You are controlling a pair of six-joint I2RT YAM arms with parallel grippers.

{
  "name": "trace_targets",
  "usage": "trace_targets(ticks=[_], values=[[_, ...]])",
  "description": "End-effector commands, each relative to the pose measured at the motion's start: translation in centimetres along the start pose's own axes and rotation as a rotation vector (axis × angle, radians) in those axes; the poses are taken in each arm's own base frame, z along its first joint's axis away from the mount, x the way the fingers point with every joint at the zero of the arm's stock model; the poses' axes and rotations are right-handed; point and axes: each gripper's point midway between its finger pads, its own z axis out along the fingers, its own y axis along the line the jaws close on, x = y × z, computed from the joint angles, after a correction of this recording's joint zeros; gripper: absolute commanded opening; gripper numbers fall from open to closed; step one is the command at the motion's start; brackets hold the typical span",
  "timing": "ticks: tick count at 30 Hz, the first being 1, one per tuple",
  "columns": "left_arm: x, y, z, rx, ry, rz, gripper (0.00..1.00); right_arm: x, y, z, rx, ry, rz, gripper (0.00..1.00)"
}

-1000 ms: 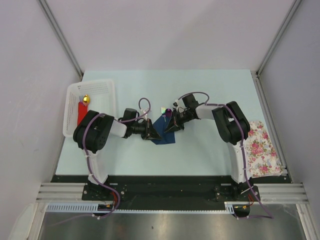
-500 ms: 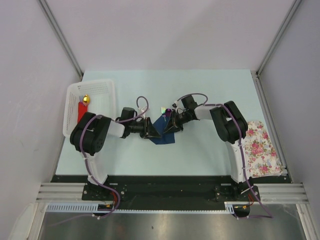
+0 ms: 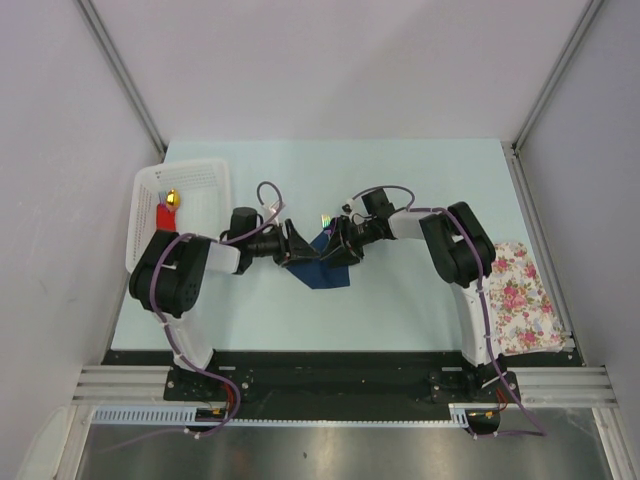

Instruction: Place the utensils on the paper napkin and roll it up

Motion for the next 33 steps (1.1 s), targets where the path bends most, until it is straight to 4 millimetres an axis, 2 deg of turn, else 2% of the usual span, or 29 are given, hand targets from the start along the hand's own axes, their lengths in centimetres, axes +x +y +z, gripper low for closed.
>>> trace_targets(ticks=[1, 6, 9, 11, 12, 17, 20, 23, 29, 32, 33], values=[[-2.2, -0.7, 0.3, 0.014, -0.057, 0.009, 0.61, -0.4, -1.4, 0.6, 0.029, -0.013, 0.036, 0.48], [-2.2, 0.2, 0.7, -0.014, -0.062, -0.050, 0.60, -0.4, -1.9, 0.6, 0.030, -0.019, 0.057, 0.37], [-2.1, 0.3, 0.7, -0.014, -0.064, -0.055, 0.61, -0.5, -2.1, 0.5, 0.034, -0.021, 0.066, 0.35], [-2.0, 0.4, 0.7, -0.015, -0.061, -0.063, 0.63, -0.6, -2.2, 0.5, 0.038, -0.025, 0.068, 0.39], [-1.9, 0.5, 0.7, -0.015, -0.059, -0.065, 0.65, -0.6, -2.2, 0.5, 0.038, -0.025, 0.068, 0.48], [-1.9, 0.7, 0.8, -0.019, -0.057, -0.072, 0.68, -0.6, -2.0, 0.4, 0.030, -0.028, 0.071, 0.62], [-1.8, 0.8, 0.8, -0.023, -0.057, -0.071, 0.67, -0.5, -2.0, 0.4, 0.022, -0.027, 0.078, 0.61], [-2.0, 1.3, 1.1, -0.044, -0.052, -0.072, 0.63, -0.5, -2.1, 0.5, 0.020, -0.029, 0.082, 0.48], [-1.8, 1.8, 1.7, -0.082, -0.017, -0.052, 0.54, -0.6, -2.3, 0.4, 0.024, -0.034, 0.090, 0.44], [-1.8, 2.1, 1.9, -0.108, -0.008, -0.035, 0.45, -0.7, -2.2, 0.4, 0.024, -0.036, 0.088, 0.44], [-1.8, 2.1, 2.0, -0.114, -0.004, -0.030, 0.39, -0.7, -2.2, 0.4, 0.023, -0.036, 0.088, 0.44]])
